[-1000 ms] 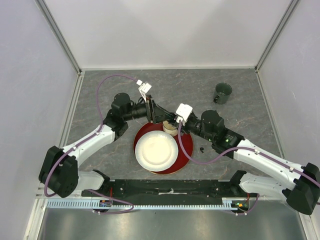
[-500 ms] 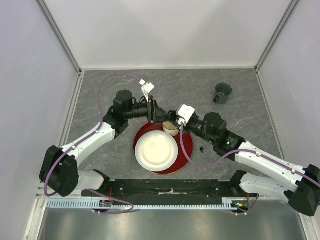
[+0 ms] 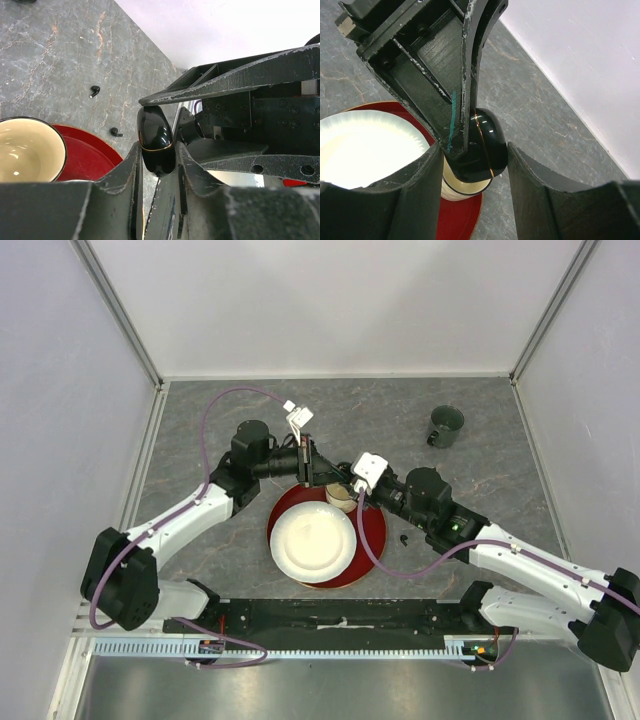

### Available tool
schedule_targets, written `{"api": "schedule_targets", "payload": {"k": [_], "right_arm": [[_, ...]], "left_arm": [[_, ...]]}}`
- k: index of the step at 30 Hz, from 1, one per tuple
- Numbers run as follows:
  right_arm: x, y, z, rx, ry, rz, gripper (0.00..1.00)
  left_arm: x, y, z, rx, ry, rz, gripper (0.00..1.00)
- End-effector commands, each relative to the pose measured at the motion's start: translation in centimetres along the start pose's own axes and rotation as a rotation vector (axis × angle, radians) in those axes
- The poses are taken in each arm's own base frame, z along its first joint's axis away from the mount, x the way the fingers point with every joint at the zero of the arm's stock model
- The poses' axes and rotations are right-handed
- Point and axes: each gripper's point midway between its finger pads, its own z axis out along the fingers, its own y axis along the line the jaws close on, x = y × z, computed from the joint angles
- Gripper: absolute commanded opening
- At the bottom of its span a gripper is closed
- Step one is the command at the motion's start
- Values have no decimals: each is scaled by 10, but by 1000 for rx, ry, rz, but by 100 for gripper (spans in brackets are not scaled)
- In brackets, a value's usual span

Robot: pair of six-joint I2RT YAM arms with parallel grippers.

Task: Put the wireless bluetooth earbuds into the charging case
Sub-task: Adjust the charging case.

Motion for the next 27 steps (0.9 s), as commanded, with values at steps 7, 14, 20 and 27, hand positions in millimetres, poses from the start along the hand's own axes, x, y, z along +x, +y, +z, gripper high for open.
{"api": "schedule_targets", "payload": {"k": [7, 14, 20, 27], "right_arm": [[-33, -4, 2, 13, -119, 33, 32], [-43, -15, -5, 77, -124, 147, 81], [-52, -52, -28, 291, -118, 360, 98], [-73, -62, -30, 343, -153, 747, 98]], "left_arm": [[-11, -9, 6, 47, -14, 80, 2], [-20, 4, -3, -67, -87, 166, 2], [-36, 19, -27, -241, -207, 322, 2], [-54, -7, -66, -263, -433, 581, 2]]}}
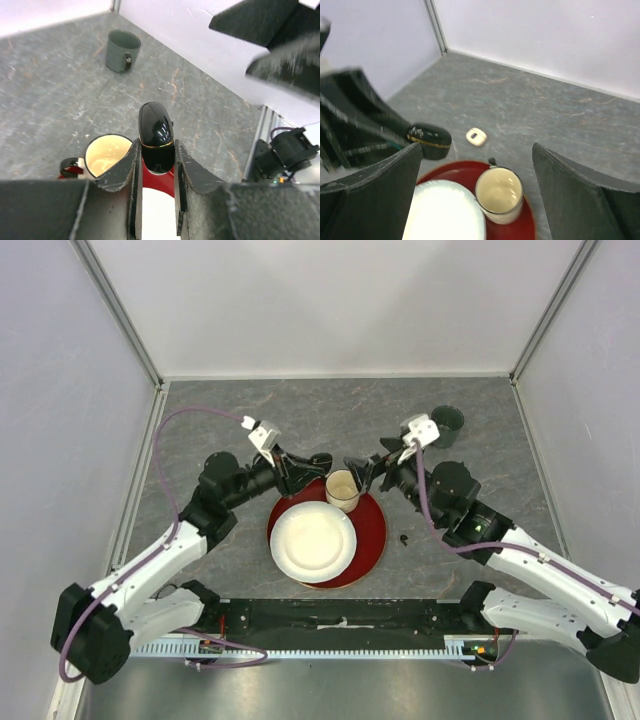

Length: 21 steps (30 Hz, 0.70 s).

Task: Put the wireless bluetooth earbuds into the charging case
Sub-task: Adjust the charging case.

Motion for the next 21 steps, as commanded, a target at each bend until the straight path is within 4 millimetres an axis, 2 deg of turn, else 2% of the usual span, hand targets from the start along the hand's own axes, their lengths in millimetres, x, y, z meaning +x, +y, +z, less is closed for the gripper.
{"api": "schedule_targets", "payload": {"k": [1, 3, 4, 5, 6, 7, 8, 9, 11, 12, 15, 21], "right_arm": [[-30, 3, 9, 69, -4, 384, 97], [-36, 12, 14, 26, 14, 508, 97], [-28, 9, 20, 28, 50, 567, 98], [-27, 20, 20, -36, 89, 673, 98], [-23, 7, 24, -14, 100, 739, 98], [-16, 3, 28, -20, 128, 796, 98], [-16, 16, 27, -101, 172, 914, 98], [-5, 6, 29, -95, 190, 969, 98], [-8, 18, 34, -190, 209, 1091, 98], [0, 27, 31, -239, 257, 1123, 98], [0, 42, 33, -350, 281, 1204, 98], [3, 45, 35, -365, 303, 1245, 98]], "left_arm": [[-31, -1, -16, -19, -203, 233, 2], [-40, -9, -22, 15, -273, 285, 2], [-36, -11, -25, 28, -282, 299, 2], [-36, -14, -27, 40, -296, 316, 2], [-37, -18, -28, 62, -309, 339, 2], [-37, -22, -31, 79, -334, 361, 2], [-37, -25, -33, 99, -346, 374, 2], [-38, -28, -34, 108, -359, 390, 2], [-39, -29, -37, 111, -382, 407, 2], [-39, -28, -37, 109, -386, 415, 2], [-42, -29, -38, 106, -397, 430, 2], [-41, -27, -36, 105, -398, 428, 2]]}}
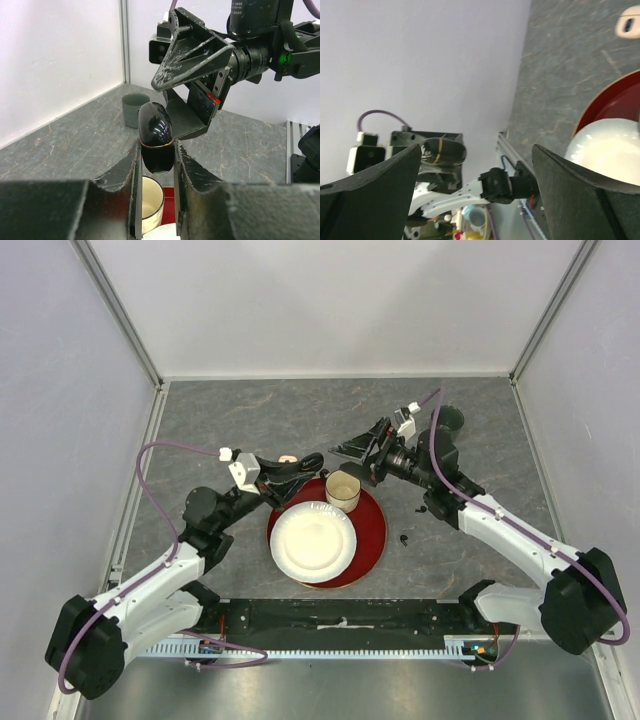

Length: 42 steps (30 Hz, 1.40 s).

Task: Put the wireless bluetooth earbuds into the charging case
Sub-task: Adjust the charging case.

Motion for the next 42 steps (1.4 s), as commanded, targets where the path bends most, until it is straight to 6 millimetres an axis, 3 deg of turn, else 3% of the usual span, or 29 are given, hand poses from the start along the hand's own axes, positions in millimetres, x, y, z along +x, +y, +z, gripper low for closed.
{"api": "schedule_targets", "payload": {"k": [1, 5, 12, 19, 25, 42], "right_arm": [[5, 48, -7, -176, 59, 59, 98], [9, 58, -8, -247, 80, 102, 98], [19, 52, 2, -235, 145, 135, 96], [34, 52, 14, -245, 200, 149, 80], [42, 58, 17, -276, 230, 163, 75], [39, 58, 19, -302, 203, 192, 54]], "left_arm": [[-23, -3, 3, 23, -84, 92, 2], [-23, -3, 5, 25, -87, 83, 2], [-22, -4, 6, 36, -86, 74, 2], [-20, -7, 7, 57, -78, 67, 2], [-19, -6, 7, 48, -75, 64, 2], [-17, -11, 7, 80, -58, 64, 2]]}}
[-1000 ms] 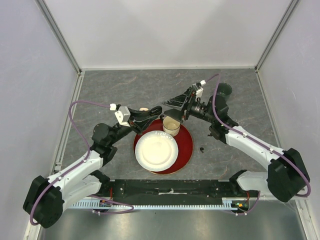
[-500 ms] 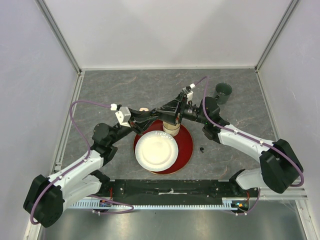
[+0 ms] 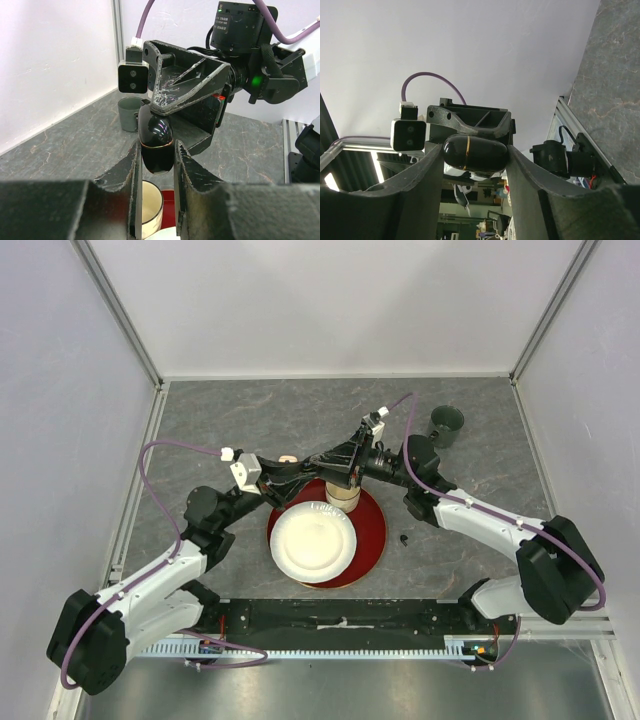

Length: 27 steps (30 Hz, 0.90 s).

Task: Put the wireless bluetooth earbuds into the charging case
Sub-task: Adjust the charging case, then open the charging case.

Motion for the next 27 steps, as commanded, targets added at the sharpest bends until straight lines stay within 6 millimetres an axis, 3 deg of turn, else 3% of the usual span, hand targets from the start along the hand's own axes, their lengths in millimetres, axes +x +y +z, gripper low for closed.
{"api": "schedule_targets", "payload": {"k": [1, 6, 11, 14, 16, 27], "right_arm": [[-3, 18, 1, -69, -17, -15, 53], [-2, 20, 1, -69, -14, -25, 36], [-1, 22, 1, -86, -6, -16, 27], [0, 22, 2, -98, -1, -2, 24], [1, 22, 1, -103, -1, 9, 24], [3, 17, 2, -108, 1, 42, 23]], "left_arm": [[-15, -6, 4, 37, -39, 52, 2], [-14, -3, 3, 18, -35, 43, 7], [-17, -2, 6, 13, -38, 20, 38], [-17, -1, 8, 13, -45, 9, 45], [-12, 0, 8, 12, -45, -4, 48], [-25, 1, 7, -4, -178, 26, 51]]}}
